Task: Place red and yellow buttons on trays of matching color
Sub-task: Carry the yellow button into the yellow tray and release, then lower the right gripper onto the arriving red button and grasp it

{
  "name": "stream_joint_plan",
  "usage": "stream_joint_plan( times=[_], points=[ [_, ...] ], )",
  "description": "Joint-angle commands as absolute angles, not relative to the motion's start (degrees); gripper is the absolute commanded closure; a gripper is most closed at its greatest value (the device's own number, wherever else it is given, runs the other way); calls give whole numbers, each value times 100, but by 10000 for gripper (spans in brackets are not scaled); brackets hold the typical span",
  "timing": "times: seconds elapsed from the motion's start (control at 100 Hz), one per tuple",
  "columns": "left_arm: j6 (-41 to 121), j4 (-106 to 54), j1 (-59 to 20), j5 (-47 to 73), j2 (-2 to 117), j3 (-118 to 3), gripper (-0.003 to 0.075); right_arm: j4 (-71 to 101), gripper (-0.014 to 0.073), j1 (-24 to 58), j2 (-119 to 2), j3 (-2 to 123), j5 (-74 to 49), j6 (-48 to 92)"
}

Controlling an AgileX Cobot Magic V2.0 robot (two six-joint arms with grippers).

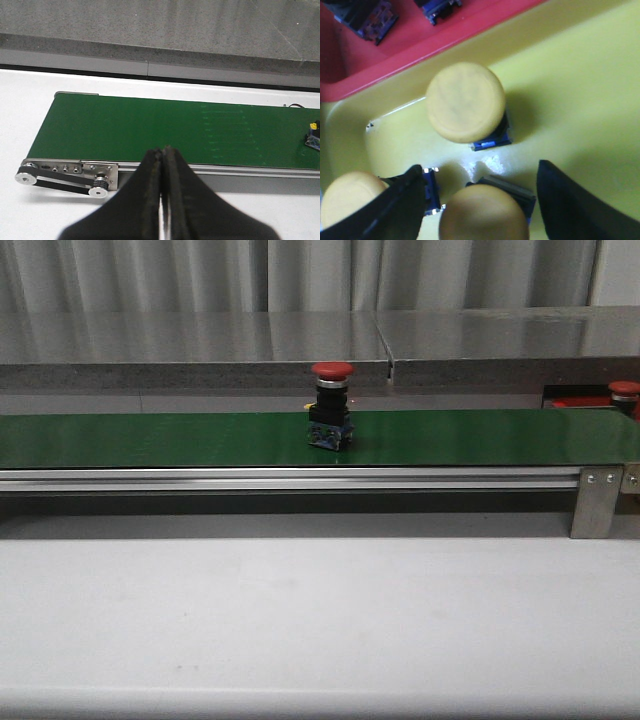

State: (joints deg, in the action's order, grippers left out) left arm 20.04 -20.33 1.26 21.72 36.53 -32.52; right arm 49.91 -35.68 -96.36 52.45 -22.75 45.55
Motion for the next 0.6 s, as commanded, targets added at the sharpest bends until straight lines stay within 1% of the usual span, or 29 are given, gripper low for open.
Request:
stream_joint_plan(
  times=[0.0,0.21,0.37,0.49,0.59],
  points=[
    [2007,-2151,92,1765,3649,-3415,739,5091,101,-3607,-9190,5378,-2241,4563],
    [2007,-2151,92,1765,3649,-3415,739,5091,101,-3607,-8601,5378,-2327,4563],
    [2007,-2151,92,1765,3649,-3415,739,5149,101,-3536,-8086,5378,-2645,4563],
    [2007,-2151,92,1765,3649,-3415,739,5157,101,-3228,-7711,5378,-2883,4601],
    [2007,-2151,92,1765,3649,-3415,739,5157,101,-2692,-7502,5378,-3034,4935]
  ],
)
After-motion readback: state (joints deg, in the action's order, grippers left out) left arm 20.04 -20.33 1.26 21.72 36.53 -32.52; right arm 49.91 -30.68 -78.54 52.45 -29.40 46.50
